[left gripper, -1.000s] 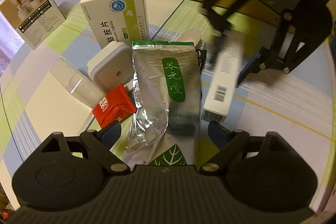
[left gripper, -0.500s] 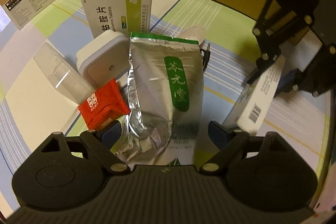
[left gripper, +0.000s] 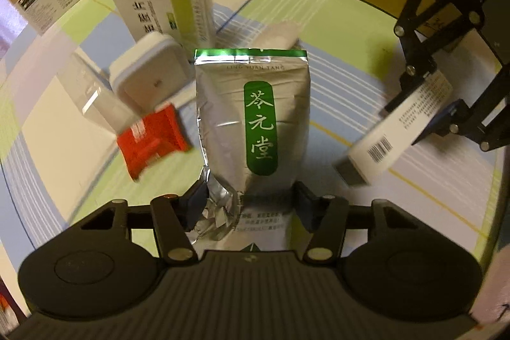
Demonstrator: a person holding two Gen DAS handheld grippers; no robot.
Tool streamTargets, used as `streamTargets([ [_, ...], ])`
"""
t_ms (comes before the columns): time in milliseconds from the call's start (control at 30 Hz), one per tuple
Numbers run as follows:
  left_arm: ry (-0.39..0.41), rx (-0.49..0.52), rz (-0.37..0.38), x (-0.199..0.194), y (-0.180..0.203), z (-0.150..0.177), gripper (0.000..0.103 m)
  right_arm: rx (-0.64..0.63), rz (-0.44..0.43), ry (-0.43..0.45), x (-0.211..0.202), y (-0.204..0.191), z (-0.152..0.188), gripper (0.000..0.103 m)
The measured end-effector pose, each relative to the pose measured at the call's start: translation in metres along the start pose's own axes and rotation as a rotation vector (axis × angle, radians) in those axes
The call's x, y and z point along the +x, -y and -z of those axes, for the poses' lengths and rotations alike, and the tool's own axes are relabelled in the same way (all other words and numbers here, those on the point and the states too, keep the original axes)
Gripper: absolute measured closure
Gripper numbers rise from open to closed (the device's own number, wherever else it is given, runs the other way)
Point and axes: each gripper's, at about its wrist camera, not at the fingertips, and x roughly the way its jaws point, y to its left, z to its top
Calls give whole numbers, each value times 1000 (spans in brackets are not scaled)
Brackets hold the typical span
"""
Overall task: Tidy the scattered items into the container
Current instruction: 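Lift the tea bag and white box with both tools toward the cardboard box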
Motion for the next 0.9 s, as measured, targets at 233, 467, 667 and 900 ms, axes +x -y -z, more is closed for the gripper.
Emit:
streamTargets([
  [233,-46,-34,-14,-27,45,41,62,159,47,2,-11,-12,14,80],
  [467,-20,-111,24,-46,48,60,34,366,38,35,-15,-13,27,80],
  [667,-21,-151,35,-37,36,55,19,496,34,81,-12,-12,40,80],
  [900,-89,-96,40,-14,40,44,18,564,40,124,-10,-8,50,78],
])
